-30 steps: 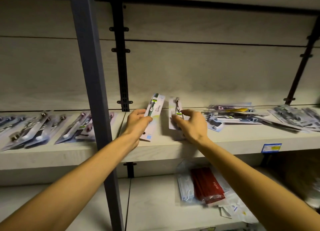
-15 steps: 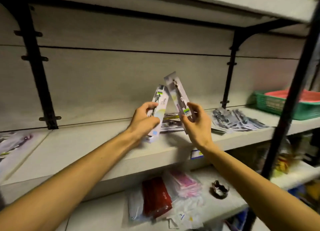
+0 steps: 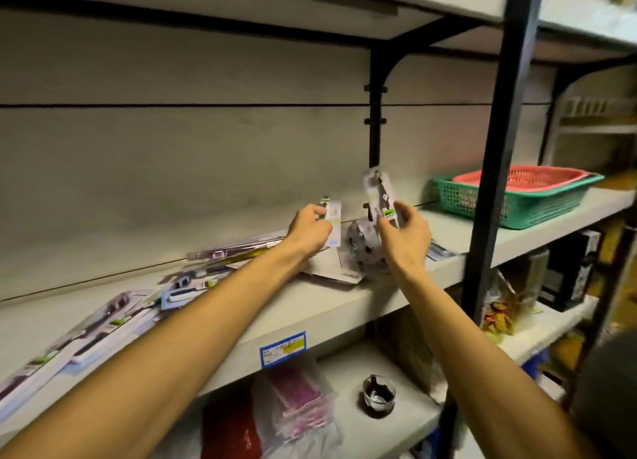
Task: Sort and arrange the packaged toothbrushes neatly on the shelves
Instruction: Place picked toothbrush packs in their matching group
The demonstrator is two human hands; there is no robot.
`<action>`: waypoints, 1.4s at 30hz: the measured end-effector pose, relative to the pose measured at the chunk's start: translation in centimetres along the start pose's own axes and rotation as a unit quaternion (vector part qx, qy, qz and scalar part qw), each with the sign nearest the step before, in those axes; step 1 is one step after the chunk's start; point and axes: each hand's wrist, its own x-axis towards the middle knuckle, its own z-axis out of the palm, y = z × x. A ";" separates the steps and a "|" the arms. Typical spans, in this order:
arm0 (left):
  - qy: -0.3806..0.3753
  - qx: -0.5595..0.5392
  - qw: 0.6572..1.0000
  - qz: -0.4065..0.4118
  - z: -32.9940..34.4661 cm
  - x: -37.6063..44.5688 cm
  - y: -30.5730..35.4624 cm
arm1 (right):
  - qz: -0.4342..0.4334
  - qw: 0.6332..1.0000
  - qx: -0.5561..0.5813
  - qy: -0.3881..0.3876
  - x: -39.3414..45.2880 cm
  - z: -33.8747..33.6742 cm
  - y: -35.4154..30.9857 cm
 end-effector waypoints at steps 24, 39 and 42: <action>-0.037 0.471 0.870 0.143 -6.0 0.7 -6.3 | -0.066 0.987 0.082 -0.122 0.3 3.6 0.8; 0.101 0.389 0.909 0.113 -10.1 -0.3 -4.9 | -0.071 0.975 0.146 -0.153 -1.7 3.6 -1.0; 0.123 0.279 0.951 0.049 -11.3 -0.9 -3.9 | -0.057 0.972 0.172 -0.150 -2.2 4.0 -1.9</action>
